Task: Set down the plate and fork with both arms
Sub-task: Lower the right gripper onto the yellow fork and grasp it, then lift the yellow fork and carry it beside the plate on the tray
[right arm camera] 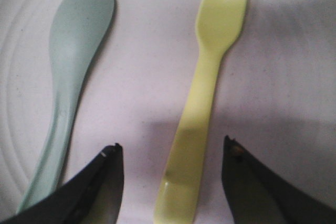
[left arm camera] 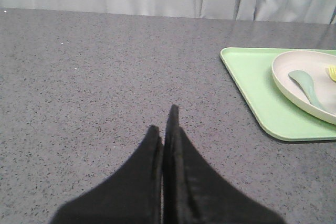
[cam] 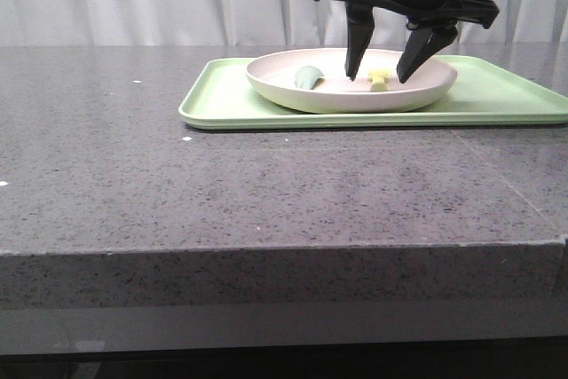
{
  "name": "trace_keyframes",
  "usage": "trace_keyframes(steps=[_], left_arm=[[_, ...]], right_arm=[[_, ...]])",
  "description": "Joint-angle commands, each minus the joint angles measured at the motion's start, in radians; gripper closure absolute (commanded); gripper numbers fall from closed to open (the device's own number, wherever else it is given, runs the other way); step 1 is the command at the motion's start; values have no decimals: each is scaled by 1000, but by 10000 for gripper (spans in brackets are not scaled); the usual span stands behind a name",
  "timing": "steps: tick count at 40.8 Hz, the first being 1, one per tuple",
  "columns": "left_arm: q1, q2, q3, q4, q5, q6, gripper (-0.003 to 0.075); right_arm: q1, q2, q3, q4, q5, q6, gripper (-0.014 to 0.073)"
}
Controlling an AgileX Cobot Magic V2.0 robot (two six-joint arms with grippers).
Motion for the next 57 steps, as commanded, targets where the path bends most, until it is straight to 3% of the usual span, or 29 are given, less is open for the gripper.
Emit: trace_keyframes(steps=[1, 17, 27, 31, 57], left_arm=[[2, 3, -28, -3, -82, 0, 738], [2, 3, -28, -3, -82, 0, 738], [2, 3, -28, -3, -82, 0, 738], [2, 3, -28, -3, -82, 0, 738], [2, 3, -28, -3, -82, 0, 738]], right_arm=[[-1, -35, -38, -13, -48, 3, 153], [-1, -8, -38, -13, -34, 3, 183], [-1, -8, -38, -13, -23, 3, 491], [-1, -8, -38, -13, -23, 3, 550], [-13, -93, -40, -13, -29, 3, 555]])
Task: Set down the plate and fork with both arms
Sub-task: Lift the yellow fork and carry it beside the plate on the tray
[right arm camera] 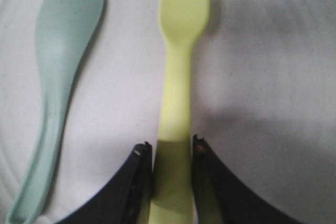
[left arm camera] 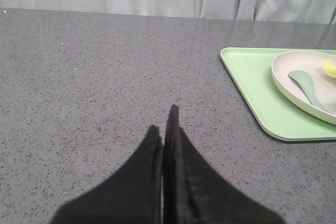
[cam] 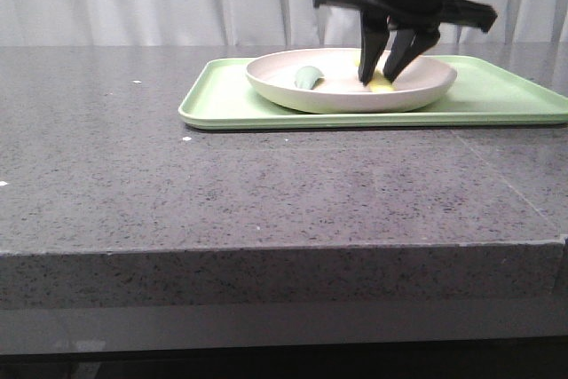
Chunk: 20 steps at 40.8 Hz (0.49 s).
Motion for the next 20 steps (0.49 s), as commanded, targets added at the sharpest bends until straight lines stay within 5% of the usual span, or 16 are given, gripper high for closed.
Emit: trace_keyframes(steps=[1, 20], left_arm=[[2, 3, -28, -3, -82, 0, 738], [2, 3, -28, -3, -82, 0, 738]], right_arm=[[-15, -99, -32, -4, -32, 0, 555], [-170, -165, -32, -28, 48, -60, 555]])
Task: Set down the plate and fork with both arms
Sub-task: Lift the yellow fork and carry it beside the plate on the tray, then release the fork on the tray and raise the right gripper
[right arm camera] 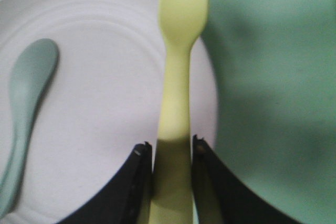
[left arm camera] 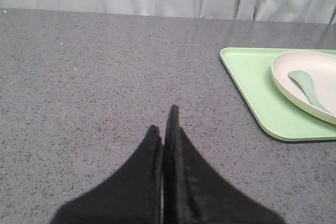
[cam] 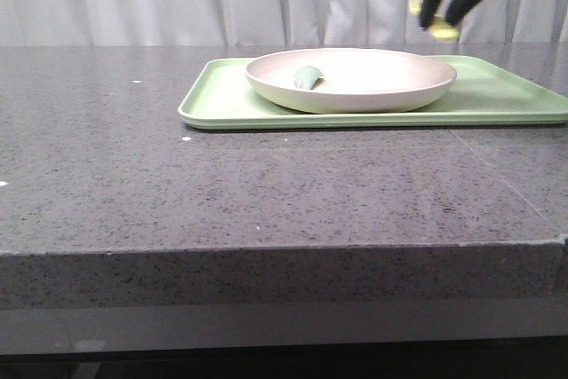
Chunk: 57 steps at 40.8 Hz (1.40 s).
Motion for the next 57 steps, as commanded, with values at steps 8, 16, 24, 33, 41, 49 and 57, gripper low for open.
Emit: trace_keyframes(steps=[8, 16, 24, 33, 41, 49, 57], left_arm=[[2, 3, -28, -3, -82, 0, 738], [2, 3, -28, -3, -82, 0, 738], [2, 3, -28, -3, -82, 0, 738], [2, 3, -28, -3, -82, 0, 738], [2, 3, -28, -3, -82, 0, 738], [2, 3, -28, -3, -82, 0, 738], [2, 3, -28, -3, -82, 0, 738]], right_arm=[[-102, -51, -32, -18, -10, -97, 555], [-118, 3, -32, -18, -10, -146, 555], [-118, 55, -32, -18, -7, -147, 555], [-118, 82, -31, -44, 13, -147, 552], [-118, 89, -31, -44, 25, -147, 462], [-118, 76, -32, -44, 32, -146, 333], [-118, -11, -32, -44, 44, -145, 333]])
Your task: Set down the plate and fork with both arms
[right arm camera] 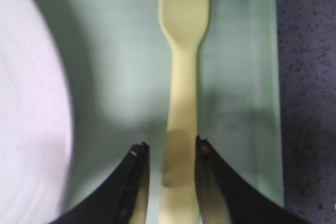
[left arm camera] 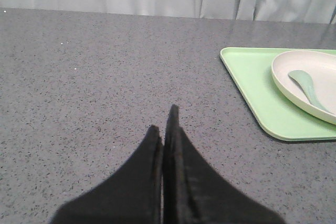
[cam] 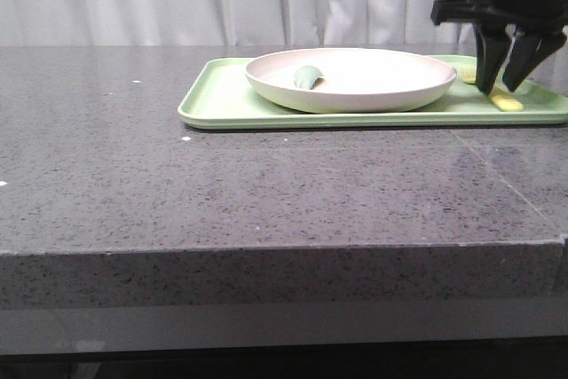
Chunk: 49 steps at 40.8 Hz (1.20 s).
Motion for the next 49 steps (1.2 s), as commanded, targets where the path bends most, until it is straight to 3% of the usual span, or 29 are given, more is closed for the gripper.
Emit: trace_keyframes(steps=[1, 15, 19, 29, 32, 40, 49], left_arm=[[2, 3, -28, -3, -82, 0, 738], [2, 3, -28, -3, -82, 0, 738], [2, 3, -28, -3, -82, 0, 738], [2, 3, -28, -3, -82, 0, 738], [2, 3, -28, -3, -82, 0, 738], [2, 3, -28, -3, -82, 0, 738], [2, 3, -28, -3, -82, 0, 738]], right_arm=[[-5, -119, -32, -16, -11, -9, 333], [-5, -257, -32, -16, 53, -10, 318], [-5, -307, -32, -16, 89, -10, 403], [-5, -447, -20, -16, 155, -19, 706], [-5, -506, 7, -16, 154, -28, 707], [-5, -726, 204, -16, 72, -34, 707], [-5, -1034, 566, -17, -178, -123, 707]])
